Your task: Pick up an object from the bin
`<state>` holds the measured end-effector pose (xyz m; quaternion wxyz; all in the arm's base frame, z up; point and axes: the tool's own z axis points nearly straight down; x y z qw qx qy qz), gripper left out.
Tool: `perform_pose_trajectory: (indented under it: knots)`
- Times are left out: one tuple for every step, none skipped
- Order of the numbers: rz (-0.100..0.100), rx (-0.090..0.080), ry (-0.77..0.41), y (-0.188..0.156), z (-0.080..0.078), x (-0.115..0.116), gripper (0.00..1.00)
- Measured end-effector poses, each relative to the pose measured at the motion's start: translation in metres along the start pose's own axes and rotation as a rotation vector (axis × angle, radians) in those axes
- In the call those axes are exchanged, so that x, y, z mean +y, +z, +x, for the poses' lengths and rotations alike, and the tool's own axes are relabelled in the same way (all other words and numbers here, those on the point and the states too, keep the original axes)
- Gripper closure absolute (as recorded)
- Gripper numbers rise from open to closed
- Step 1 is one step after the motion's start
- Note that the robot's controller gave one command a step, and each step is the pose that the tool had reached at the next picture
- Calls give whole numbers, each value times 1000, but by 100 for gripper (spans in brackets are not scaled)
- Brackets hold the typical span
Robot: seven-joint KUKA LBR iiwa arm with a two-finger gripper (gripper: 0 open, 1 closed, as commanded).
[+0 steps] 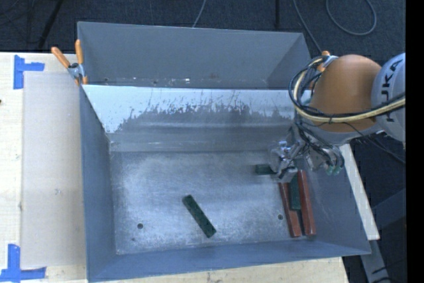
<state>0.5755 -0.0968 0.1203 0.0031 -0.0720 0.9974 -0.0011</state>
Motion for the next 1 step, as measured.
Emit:
perform_pose_trajectory:
  knots:
    - [0, -3, -30, -105, -4, 14, 100]
